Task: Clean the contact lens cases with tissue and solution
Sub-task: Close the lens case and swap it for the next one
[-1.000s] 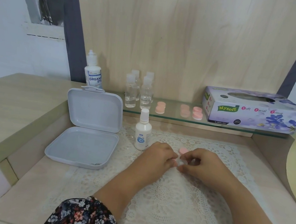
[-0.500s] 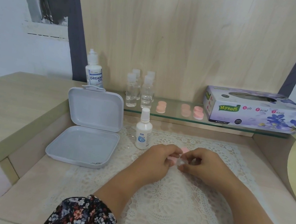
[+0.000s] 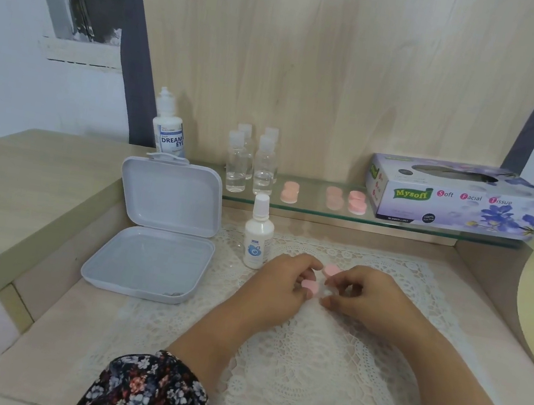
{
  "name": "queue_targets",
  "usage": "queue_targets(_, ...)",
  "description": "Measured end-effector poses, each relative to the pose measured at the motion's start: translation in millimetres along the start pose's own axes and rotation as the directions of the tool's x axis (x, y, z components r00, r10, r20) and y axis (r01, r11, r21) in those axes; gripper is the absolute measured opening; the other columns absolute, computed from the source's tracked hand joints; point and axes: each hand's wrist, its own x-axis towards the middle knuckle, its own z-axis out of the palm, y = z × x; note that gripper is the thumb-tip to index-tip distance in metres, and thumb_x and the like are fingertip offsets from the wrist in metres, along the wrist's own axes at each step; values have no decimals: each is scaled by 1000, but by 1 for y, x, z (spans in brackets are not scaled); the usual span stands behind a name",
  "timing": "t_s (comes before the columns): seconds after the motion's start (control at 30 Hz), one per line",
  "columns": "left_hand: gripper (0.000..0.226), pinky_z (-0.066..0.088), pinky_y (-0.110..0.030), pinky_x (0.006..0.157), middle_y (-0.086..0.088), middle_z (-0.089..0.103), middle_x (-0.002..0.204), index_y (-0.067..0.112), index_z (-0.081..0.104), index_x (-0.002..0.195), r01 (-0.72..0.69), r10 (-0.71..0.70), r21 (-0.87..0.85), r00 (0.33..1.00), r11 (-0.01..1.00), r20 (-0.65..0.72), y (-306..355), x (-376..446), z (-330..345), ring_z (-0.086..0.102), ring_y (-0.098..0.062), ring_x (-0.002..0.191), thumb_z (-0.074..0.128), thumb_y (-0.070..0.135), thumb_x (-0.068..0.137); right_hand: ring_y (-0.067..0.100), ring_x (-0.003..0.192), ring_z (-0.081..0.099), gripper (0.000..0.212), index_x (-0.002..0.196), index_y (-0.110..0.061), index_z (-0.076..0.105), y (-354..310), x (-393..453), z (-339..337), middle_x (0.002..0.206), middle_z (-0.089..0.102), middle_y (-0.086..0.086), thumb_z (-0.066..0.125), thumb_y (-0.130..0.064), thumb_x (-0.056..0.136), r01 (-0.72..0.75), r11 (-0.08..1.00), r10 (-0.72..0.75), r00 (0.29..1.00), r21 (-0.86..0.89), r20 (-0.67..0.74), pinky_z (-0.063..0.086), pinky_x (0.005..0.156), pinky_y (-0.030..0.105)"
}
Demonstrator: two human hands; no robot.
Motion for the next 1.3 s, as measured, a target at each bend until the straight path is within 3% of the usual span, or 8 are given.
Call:
queue_targets(0.1, 39, 40, -12, 86, 5, 58, 113, 26, 56, 126, -2, 2, 14, 1000, 1000, 0, 0, 0, -1, 55, -5, 100, 59, 10, 91, 3, 75, 56, 17, 88, -34, 66, 0, 1, 0, 88, 58, -12, 78, -30, 77, 4, 1000, -4, 1000, -10, -1, 39, 62, 17)
queue_targets(0.27, 38, 33, -27, 103, -2, 51, 122, 19, 54, 135, -64, 53, 193, 997, 979, 61, 0, 3, 2, 39, -15, 117, 54, 18, 97, 4, 73, 57, 16, 83, -34, 66, 1, 1, 0, 88, 60, -10, 79, -29, 76, 11, 1000, -11, 1000, 1, -2, 40, 62, 16)
queue_targets(0.37, 35, 30, -24, 99, -1, 48, 119, 18, 57, 132, -61, 45, 268, 997, 961, 63, -2, 4, 6, 36, -16, 115, 52, 25, 98, 5, 74, 59, 16, 87, -33, 68, 1, 1, 0, 89, 61, -10, 79, -29, 76, 10, 1000, -10, 1000, 8, 0, 43, 63, 17)
queue_targets(0.57, 30, 33, -24, 92, 0, 51, 108, 14, 65, 112, 0, 2, 238, 1000, 971, -11, 0, 6, 6, 38, -16, 109, 66, 33, 88, 6, 70, 59, 16, 76, -37, 66, -1, 0, -1, 84, 62, -8, 79, -28, 75, 14, 1000, -14, 1000, 12, -2, 47, 65, 21)
queue_targets(0.73, 35, 37, -24, 82, 5, 50, 95, 13, 61, 98, 23, -10, 193, 998, 981, -69, 0, 6, 8, 40, -14, 98, 76, 39, 78, 4, 70, 57, 18, 85, -32, 67, -1, 2, 0, 84, 59, -10, 81, -30, 74, -1, 1000, 1, 1000, 5, -2, 41, 62, 19)
queue_targets(0.9, 40, 41, -29, 83, 6, 49, 93, 14, 58, 93, 43, -31, 189, 997, 981, -69, -1, 7, 8, 41, -15, 96, 78, 43, 73, 3, 72, 55, 17, 82, -35, 65, -1, 2, 0, 82, 59, -10, 79, -28, 75, 10, 1000, -10, 1000, -9, -1, 41, 63, 19)
queue_targets(1.1, 29, 38, -28, 92, 1, 53, 101, 18, 65, 103, 37, -34, 138, 999, 990, -26, 0, 6, 4, 41, -16, 105, 74, 34, 81, 3, 73, 55, 18, 89, -29, 68, 0, 3, 0, 85, 58, -11, 80, -29, 75, 9, 1000, -9, 1000, -6, -4, 39, 63, 18)
queue_targets(1.3, 35, 34, -32, 103, 3, 47, 105, 21, 63, 125, 29, -36, 136, 998, 990, 44, -1, 5, 3, 37, -18, 114, 65, 24, 90, 4, 75, 56, 17, 84, -34, 66, 1, 3, 0, 85, 59, -11, 80, -29, 76, 13, 1000, -13, 1000, -12, -5, 41, 65, 20)
